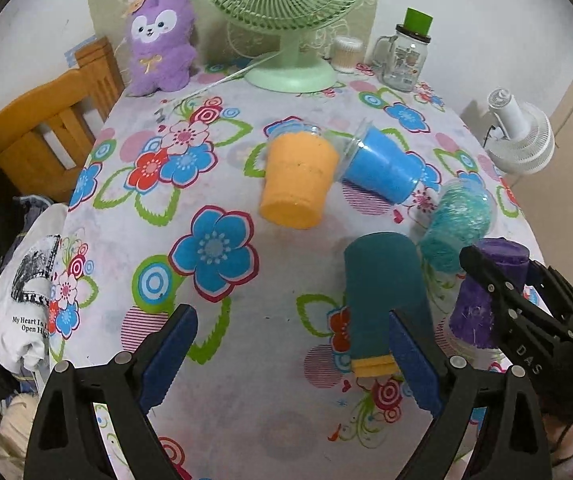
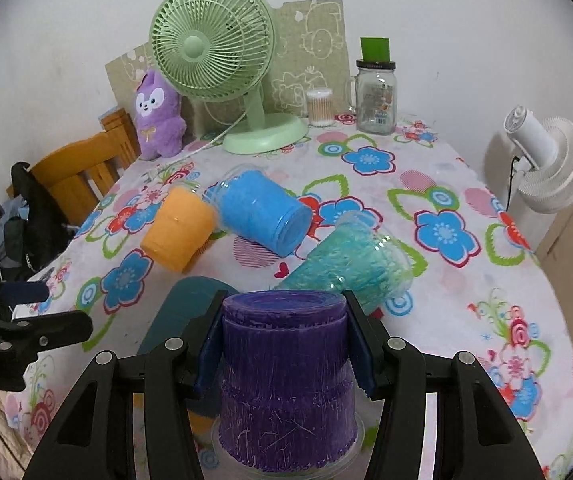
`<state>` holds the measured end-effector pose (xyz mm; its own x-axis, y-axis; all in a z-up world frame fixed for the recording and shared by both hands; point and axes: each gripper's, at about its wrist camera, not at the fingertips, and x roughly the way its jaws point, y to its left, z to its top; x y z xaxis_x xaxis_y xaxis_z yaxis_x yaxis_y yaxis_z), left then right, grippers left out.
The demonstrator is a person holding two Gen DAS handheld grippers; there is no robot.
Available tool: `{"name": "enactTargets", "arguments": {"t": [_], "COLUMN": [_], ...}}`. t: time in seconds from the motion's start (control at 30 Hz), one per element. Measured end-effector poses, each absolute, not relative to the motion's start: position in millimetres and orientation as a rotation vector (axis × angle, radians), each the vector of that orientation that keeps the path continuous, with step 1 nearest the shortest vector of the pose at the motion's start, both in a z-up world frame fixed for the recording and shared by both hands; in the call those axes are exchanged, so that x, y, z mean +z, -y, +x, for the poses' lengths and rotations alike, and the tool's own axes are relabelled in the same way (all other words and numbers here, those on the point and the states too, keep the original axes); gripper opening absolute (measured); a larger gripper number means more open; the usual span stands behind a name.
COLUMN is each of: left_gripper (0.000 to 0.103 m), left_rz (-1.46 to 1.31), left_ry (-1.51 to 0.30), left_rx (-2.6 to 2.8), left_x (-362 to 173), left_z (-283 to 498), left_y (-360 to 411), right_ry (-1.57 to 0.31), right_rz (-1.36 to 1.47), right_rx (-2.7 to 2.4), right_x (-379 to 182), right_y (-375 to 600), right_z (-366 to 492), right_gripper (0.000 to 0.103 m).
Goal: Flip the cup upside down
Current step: 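Lower the purple cup rim-down onto the tablecloth with the right tool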
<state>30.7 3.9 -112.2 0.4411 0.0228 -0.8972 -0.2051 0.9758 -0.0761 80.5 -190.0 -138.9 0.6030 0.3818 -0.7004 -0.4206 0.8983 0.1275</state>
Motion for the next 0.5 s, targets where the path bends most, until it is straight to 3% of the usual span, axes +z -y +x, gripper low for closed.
{"name": "enactTargets", "arguments": {"t": [0.5], "left_gripper": [0.095], "left_rz": [-0.175], "left_ry": [-1.144], "left_rx": [0.124], "left_x": [-130.8], "left_z": [37.6], "left_y": [-2.7], "right_ry": [-0.794], "right_rz": [-0.057], "right_rx": [0.481], "right_x": [-146.4], "right_y": [188.9], "right_z": [71.2], "right_gripper": [0.059]}}
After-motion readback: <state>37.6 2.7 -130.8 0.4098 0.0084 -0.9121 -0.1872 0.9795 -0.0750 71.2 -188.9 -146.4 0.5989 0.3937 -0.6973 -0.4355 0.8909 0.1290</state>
